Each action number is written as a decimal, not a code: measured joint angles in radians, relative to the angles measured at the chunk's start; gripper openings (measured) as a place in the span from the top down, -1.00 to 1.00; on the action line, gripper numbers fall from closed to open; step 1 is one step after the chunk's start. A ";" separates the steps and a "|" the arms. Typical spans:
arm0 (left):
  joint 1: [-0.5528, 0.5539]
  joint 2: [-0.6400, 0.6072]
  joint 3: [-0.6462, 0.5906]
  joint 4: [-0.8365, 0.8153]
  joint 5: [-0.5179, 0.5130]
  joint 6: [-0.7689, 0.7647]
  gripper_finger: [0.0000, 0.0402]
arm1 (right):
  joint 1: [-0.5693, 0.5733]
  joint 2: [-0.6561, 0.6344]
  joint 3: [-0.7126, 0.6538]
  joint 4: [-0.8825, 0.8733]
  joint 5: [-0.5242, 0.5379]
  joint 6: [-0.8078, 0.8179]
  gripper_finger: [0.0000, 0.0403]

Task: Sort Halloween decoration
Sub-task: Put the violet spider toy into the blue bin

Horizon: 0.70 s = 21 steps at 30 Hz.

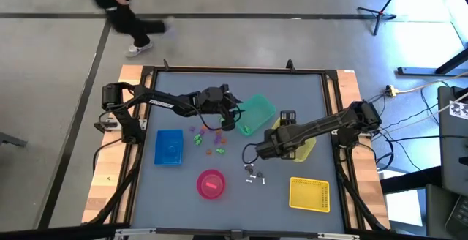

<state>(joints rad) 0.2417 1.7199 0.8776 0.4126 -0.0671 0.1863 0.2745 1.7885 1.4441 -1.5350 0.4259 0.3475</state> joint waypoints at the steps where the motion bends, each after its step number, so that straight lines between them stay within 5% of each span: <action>1: 0.000 0.000 0.000 0.000 -0.004 0.000 0.15 | 0.000 0.000 0.000 0.004 0.000 0.000 -0.10; 10: 0.006 0.000 0.104 -0.095 -0.046 -0.073 0.07 | 0.000 0.000 0.000 0.016 0.000 0.000 -0.13; 21: 0.058 0.000 0.459 -0.801 0.029 0.121 0.07 | 0.000 0.000 0.000 0.017 0.000 0.026 -0.13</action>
<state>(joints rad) 0.2994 1.7199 1.3363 -0.3884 -0.0380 0.3071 0.2745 1.7885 1.4441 -1.5177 0.4259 0.3737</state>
